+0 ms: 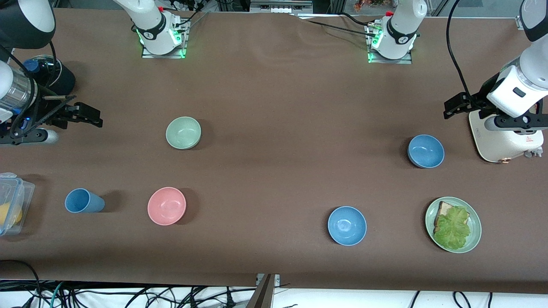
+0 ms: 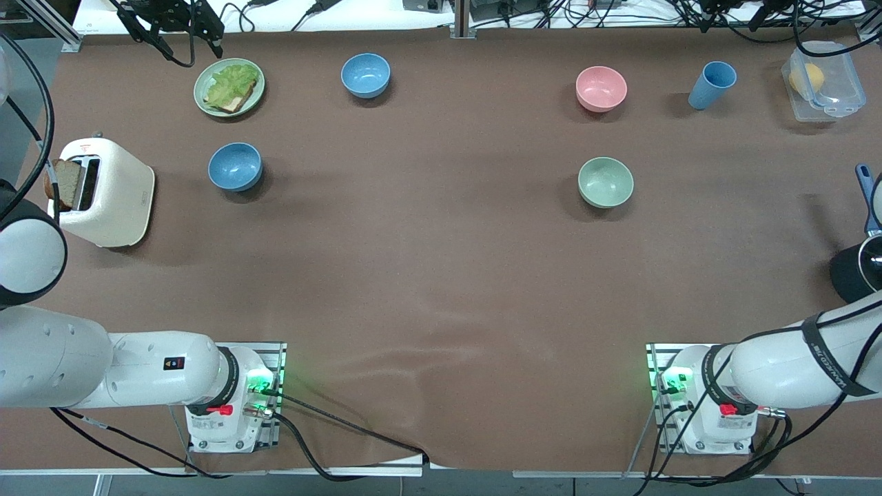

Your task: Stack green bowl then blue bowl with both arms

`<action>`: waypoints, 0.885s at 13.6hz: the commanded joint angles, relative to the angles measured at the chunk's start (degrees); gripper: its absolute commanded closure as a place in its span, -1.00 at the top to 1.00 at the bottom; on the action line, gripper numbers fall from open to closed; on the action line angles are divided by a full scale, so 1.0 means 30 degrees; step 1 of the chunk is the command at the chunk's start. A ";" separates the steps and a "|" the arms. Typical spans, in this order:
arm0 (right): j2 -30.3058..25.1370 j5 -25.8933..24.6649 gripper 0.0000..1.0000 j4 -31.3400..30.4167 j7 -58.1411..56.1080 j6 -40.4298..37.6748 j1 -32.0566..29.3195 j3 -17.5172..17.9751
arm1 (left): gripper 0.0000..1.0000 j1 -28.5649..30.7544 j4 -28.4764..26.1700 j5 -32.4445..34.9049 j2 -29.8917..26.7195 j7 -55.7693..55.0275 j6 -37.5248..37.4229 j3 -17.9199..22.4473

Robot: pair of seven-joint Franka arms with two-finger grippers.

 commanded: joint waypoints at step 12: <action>-0.0601 -0.0093 1.00 -0.0976 0.0274 0.0775 -0.0281 0.0360 | 1.00 0.0184 0.0010 -0.0400 -0.0067 -0.0034 -0.0205 -0.0043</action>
